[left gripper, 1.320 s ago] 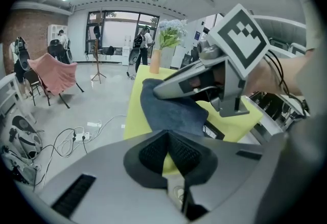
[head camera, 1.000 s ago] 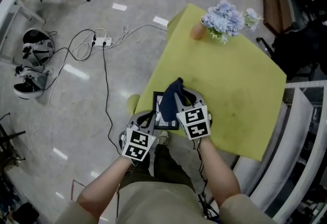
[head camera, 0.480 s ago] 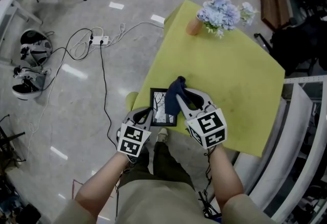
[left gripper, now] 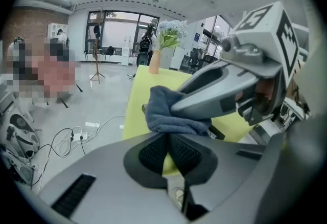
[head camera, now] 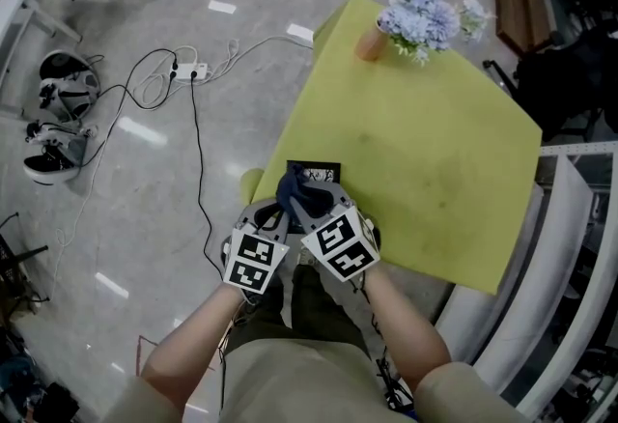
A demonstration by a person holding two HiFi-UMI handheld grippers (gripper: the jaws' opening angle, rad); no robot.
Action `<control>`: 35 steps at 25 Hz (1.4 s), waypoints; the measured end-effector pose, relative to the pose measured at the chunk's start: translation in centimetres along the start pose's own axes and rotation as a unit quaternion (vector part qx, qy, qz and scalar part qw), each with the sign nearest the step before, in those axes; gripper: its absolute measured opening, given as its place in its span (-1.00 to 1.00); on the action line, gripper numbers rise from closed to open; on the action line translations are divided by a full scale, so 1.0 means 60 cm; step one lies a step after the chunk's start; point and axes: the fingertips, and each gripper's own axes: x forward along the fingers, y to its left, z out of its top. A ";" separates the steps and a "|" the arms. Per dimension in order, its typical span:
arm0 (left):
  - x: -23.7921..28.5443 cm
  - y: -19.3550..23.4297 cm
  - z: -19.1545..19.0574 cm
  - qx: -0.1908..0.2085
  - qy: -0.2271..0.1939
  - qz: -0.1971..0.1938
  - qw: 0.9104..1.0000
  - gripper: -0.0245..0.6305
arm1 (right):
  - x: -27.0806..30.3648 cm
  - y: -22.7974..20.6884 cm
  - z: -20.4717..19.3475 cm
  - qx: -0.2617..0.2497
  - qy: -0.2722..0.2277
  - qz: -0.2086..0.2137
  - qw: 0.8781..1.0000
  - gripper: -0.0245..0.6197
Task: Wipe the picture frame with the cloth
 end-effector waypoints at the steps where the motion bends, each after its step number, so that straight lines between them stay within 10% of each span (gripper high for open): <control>1: 0.000 0.000 0.000 0.001 0.001 -0.001 1.000 -0.90 | 0.000 -0.004 -0.007 0.015 0.000 0.001 1.000 -0.70; 18: 0.001 0.000 -0.001 0.003 -0.004 -0.021 1.000 -0.89 | -0.125 -0.124 -0.101 0.062 0.025 -0.159 0.985 -0.75; 24: 0.001 -0.001 -0.001 0.000 -0.007 -0.029 1.000 -0.89 | -0.153 -0.051 -0.021 0.129 -0.092 -0.093 0.983 -0.75; 35: -0.001 -0.001 -0.001 0.007 -0.018 -0.052 0.998 -0.90 | -0.058 0.050 -0.043 0.180 -0.068 -0.020 0.981 -0.75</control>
